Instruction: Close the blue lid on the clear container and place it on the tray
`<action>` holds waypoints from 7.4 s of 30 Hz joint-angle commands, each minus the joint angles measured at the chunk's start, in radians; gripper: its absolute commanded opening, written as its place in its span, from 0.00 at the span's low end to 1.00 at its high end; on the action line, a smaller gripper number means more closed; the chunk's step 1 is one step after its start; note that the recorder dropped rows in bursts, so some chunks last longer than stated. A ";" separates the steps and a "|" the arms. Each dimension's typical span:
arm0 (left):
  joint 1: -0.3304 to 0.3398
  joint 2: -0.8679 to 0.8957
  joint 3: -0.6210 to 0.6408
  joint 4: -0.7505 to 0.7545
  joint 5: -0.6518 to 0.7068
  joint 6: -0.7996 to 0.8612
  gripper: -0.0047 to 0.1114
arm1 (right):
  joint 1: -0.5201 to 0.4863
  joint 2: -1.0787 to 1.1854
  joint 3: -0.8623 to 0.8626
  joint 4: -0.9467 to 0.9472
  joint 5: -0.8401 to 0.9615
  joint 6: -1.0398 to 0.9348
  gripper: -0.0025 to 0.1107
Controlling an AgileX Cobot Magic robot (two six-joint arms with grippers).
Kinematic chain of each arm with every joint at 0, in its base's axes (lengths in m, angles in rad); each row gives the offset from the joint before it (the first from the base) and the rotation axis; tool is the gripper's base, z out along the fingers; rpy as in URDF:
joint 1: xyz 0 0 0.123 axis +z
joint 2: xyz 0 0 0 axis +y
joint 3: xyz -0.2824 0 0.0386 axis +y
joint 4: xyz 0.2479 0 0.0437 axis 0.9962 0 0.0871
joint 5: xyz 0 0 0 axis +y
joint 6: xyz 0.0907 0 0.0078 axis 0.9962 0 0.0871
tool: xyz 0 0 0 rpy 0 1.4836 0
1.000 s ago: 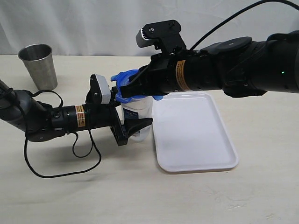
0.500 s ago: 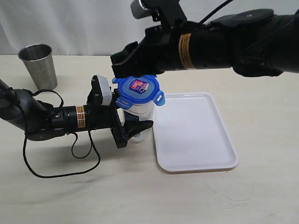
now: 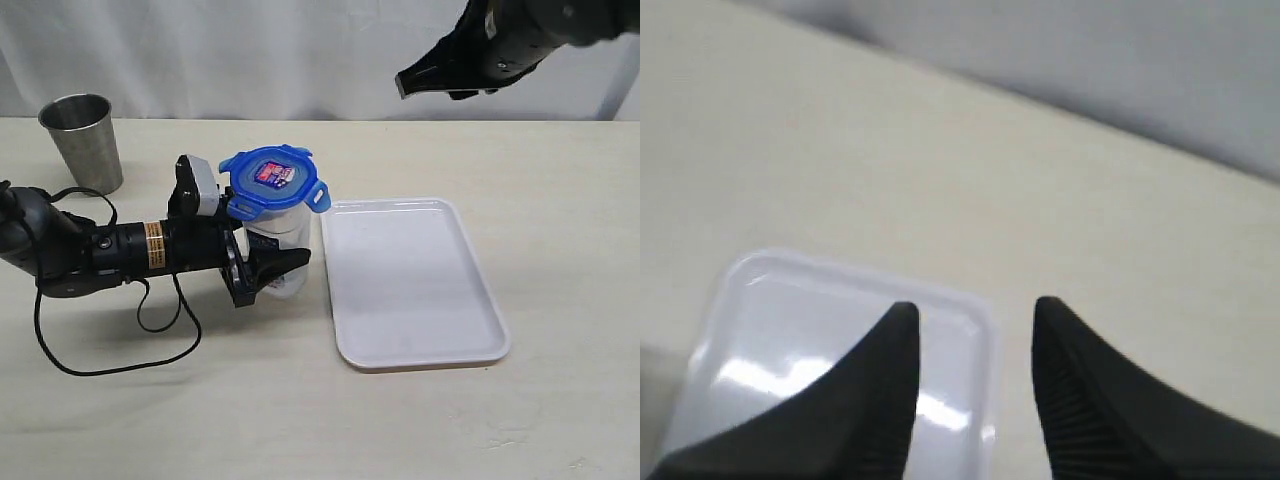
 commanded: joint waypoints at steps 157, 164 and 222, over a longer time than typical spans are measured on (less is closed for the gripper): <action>0.001 -0.001 -0.005 0.005 -0.021 0.014 0.04 | 0.046 0.117 0.098 1.076 0.016 -0.467 0.43; 0.001 -0.001 -0.005 0.005 -0.021 0.014 0.04 | 0.046 0.117 0.098 1.079 -0.006 -0.483 0.43; 0.001 -0.001 -0.005 -0.024 -0.016 0.016 0.04 | -0.055 0.028 0.232 1.574 -0.054 -0.857 0.43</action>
